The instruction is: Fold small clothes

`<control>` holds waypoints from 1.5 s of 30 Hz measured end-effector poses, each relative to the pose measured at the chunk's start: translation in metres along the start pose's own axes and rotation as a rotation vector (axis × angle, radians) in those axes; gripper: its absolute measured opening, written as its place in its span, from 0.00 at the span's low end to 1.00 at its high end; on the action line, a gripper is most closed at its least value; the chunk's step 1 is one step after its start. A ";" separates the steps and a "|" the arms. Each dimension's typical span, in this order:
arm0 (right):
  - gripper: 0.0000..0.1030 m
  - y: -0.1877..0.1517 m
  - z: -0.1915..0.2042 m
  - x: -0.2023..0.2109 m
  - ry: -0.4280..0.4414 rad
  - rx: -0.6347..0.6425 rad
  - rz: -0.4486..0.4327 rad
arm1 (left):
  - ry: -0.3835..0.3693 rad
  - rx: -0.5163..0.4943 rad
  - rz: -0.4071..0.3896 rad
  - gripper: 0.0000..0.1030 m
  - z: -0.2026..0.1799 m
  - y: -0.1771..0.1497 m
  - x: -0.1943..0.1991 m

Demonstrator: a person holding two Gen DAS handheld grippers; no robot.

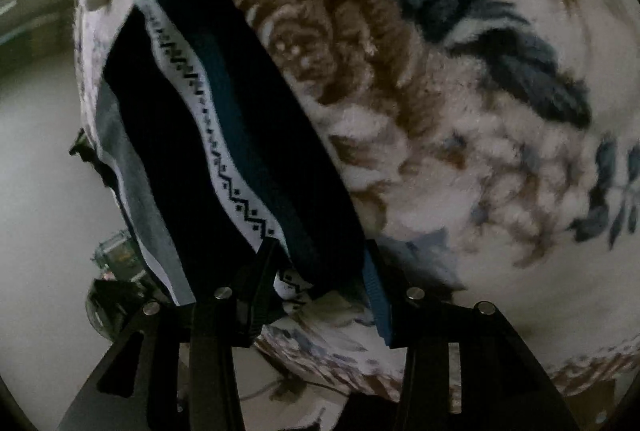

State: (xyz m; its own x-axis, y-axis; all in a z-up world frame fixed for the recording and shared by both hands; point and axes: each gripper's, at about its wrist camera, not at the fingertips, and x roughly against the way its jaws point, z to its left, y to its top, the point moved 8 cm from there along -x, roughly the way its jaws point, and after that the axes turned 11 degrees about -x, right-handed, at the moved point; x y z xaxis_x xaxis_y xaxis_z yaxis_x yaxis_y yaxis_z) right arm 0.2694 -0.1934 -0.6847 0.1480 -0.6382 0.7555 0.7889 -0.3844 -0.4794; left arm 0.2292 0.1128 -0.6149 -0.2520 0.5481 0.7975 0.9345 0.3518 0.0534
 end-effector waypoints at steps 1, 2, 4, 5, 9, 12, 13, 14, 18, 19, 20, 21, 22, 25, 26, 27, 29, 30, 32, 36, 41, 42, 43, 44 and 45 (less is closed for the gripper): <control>0.19 -0.005 0.001 0.000 0.009 0.002 0.004 | 0.011 -0.008 0.001 0.19 -0.002 -0.002 0.000; 0.18 -0.011 0.002 0.001 0.017 -0.011 0.002 | 0.012 -0.006 -0.009 0.18 -0.003 -0.003 0.003; 0.16 -0.019 0.000 0.011 0.030 -0.037 -0.032 | -0.005 0.019 -0.023 0.17 -0.001 -0.003 0.008; 0.16 -0.023 -0.004 0.017 0.031 -0.050 -0.043 | -0.017 0.041 -0.024 0.16 0.002 -0.003 0.011; 0.16 -0.033 -0.007 0.033 0.016 -0.052 -0.061 | 0.001 0.056 -0.026 0.15 0.013 0.000 0.015; 0.16 -0.036 -0.015 0.022 -0.060 -0.028 -0.051 | 0.007 0.048 -0.009 0.16 0.020 0.000 0.017; 0.18 -0.037 -0.013 0.013 -0.087 -0.016 -0.043 | 0.011 0.051 -0.003 0.16 0.022 0.000 0.017; 0.22 -0.035 -0.017 0.004 -0.116 -0.006 -0.015 | 0.011 0.055 0.004 0.17 0.025 -0.002 0.018; 0.36 -0.029 -0.010 0.003 -0.186 0.024 -0.002 | 0.027 0.058 -0.004 0.40 0.028 -0.002 0.029; 0.36 -0.026 -0.004 0.015 -0.207 0.046 -0.040 | 0.022 0.053 -0.020 0.45 0.027 -0.001 0.032; 0.36 -0.021 0.004 0.022 -0.217 0.061 -0.068 | 0.019 0.052 -0.028 0.54 0.027 -0.002 0.032; 0.36 -0.017 0.019 0.039 -0.223 0.106 -0.126 | 0.011 0.053 -0.041 0.57 0.027 -0.001 0.033; 0.39 -0.016 0.033 0.048 -0.233 0.149 -0.164 | -0.017 0.056 -0.057 0.57 0.024 0.000 0.032; 0.45 -0.018 0.113 0.057 -0.250 0.365 -0.191 | -0.044 0.060 -0.074 0.57 0.020 0.000 0.023; 0.45 -0.023 0.156 0.044 -0.248 0.466 -0.143 | -0.045 0.055 -0.083 0.57 0.019 -0.001 0.019; 0.45 -0.026 0.189 0.034 -0.244 0.528 -0.115 | -0.043 0.052 -0.087 0.57 0.019 -0.003 0.016; 0.45 -0.034 0.258 0.004 -0.256 0.695 -0.082 | -0.051 0.049 -0.090 0.57 0.018 -0.003 0.010; 0.45 -0.034 0.280 -0.007 -0.277 0.759 -0.093 | -0.054 0.037 -0.092 0.57 0.017 -0.004 0.007; 0.45 -0.035 0.325 -0.039 -0.326 0.888 -0.099 | -0.029 0.007 -0.087 0.57 0.014 -0.007 0.001; 0.45 -0.030 0.381 -0.120 -0.418 1.002 0.006 | -0.037 -0.017 -0.095 0.57 0.014 -0.013 -0.004; 0.14 -0.025 0.379 -0.184 -0.583 1.124 0.143 | -0.046 -0.066 -0.129 0.38 0.012 -0.013 0.000; 0.12 -0.025 0.379 -0.188 -0.601 1.135 0.143 | -0.050 -0.077 -0.129 0.27 0.011 -0.015 -0.001; 0.12 -0.021 0.380 -0.191 -0.615 1.123 0.122 | -0.055 -0.084 -0.130 0.26 0.009 -0.017 0.000; 0.10 -0.013 0.381 -0.188 -0.598 1.074 0.105 | -0.060 -0.091 -0.135 0.21 0.007 -0.018 0.000; 0.10 -0.006 0.381 -0.185 -0.578 1.018 0.105 | -0.062 -0.098 -0.140 0.20 0.006 -0.020 0.002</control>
State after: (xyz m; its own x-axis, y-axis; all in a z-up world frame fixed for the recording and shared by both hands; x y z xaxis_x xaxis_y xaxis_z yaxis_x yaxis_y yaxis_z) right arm 0.4646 0.1807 -0.6513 0.2826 -0.1365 0.9495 0.8308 0.5296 -0.1712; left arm 0.2082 0.1111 -0.6181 -0.3933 0.5460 0.7397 0.9086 0.3537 0.2220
